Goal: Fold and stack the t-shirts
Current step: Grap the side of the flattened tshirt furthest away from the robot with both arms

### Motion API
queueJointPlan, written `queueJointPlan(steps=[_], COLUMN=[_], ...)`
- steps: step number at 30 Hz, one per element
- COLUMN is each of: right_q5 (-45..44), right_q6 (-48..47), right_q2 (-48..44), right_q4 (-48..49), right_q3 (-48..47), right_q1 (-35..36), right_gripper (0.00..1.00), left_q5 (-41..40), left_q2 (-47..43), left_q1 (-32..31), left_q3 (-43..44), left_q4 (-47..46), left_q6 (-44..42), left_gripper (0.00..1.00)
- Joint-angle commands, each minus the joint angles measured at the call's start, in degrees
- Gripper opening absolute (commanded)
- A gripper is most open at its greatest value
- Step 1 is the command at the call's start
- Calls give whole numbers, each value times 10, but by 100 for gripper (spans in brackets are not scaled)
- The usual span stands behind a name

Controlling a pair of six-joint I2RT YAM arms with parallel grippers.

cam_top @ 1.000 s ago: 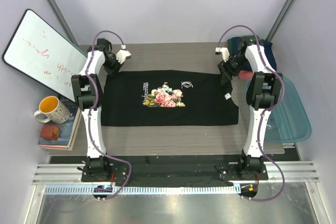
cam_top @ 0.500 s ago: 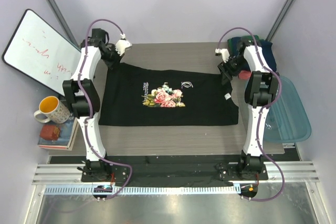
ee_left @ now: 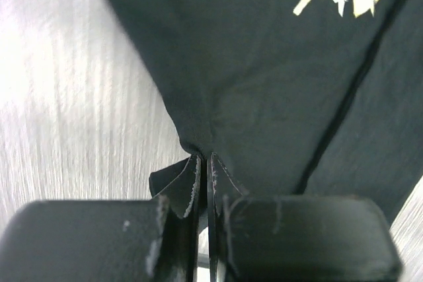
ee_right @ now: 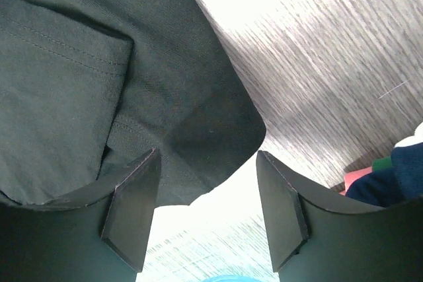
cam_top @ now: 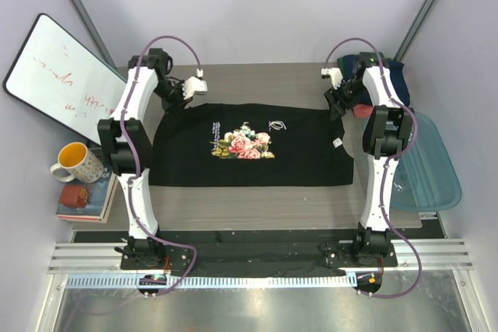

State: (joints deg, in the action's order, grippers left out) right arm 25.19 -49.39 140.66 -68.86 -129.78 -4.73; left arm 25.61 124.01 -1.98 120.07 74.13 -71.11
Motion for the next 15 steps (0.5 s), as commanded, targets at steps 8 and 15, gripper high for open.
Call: queueJointPlan(steps=[8,15], right_q5=[-14,-17], right_q6=[-12,-12], right_q2=[-6,-11], right_q4=[6,7], right_q3=[-29,-26], right_q1=[-3,-3], right_gripper=[66,69], left_q5=[-106,-141], left_q2=[-17,-12], left_q1=[-36,-43], left_q3=[-137,-165], left_q4=[211,211], left_q6=[-100,-108], left_gripper=[0,30])
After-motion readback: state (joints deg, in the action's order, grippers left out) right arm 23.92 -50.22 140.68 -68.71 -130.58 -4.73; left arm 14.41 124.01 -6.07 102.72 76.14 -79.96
